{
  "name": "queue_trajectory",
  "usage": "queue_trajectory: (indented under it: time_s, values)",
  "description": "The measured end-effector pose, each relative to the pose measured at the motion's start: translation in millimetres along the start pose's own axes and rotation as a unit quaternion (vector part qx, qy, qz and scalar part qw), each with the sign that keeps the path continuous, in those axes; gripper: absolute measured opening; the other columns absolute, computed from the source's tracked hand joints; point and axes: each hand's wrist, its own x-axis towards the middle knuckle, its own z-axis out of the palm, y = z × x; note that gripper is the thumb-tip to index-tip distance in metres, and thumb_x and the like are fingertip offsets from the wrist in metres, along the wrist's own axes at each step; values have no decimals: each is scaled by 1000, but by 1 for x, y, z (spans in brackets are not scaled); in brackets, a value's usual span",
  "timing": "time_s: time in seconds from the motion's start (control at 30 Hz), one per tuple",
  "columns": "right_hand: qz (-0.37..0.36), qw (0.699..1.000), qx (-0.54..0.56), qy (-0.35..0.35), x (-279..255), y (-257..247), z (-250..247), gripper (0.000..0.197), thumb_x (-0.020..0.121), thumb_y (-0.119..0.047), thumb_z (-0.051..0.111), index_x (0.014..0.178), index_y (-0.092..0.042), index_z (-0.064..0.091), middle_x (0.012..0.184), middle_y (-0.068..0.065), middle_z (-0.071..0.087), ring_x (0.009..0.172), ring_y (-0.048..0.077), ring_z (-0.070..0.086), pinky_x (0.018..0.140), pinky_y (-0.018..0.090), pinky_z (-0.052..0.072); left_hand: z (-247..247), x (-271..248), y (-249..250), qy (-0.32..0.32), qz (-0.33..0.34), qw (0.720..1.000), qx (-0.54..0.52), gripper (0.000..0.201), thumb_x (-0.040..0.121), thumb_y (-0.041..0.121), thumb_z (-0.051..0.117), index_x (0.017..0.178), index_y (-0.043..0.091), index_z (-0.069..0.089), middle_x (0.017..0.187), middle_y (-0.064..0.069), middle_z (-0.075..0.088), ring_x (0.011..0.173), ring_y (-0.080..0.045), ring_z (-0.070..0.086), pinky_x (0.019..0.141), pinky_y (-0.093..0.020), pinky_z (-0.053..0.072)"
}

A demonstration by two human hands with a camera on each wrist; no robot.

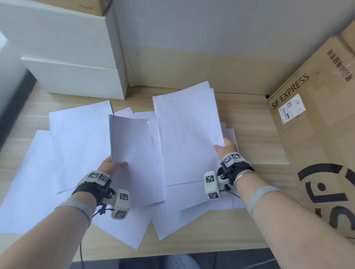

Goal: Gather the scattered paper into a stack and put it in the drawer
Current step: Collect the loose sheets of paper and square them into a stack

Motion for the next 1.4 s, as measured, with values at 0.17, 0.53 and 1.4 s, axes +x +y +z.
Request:
queue_trajectory:
  time_s: [0.17,0.53,1.4]
  values:
    - [18,989,-91,-111,-14,-14,41,37,91,-4,46,127,-3,52,127,16,60,113,31,58,90,31,46,-1,2,-2,-4,-3,1000,9,47,84,8,64,128,5,49,125,-23,58,108,-38,57,103,-57,40]
    - [-9,936,-241,-256,-31,-30,100,49,93,-31,44,137,-11,38,138,11,49,123,29,51,103,36,40,3,0,2,-6,8,1000,29,49,81,8,68,127,1,52,126,-23,59,115,-40,57,102,-54,43]
    - [229,955,-190,5,22,42,-1,119,64,-40,81,147,-37,-4,154,9,5,143,32,16,109,51,28,13,9,12,-36,38,999,-5,26,86,-2,58,109,9,53,83,-9,60,82,-29,57,94,-50,44]
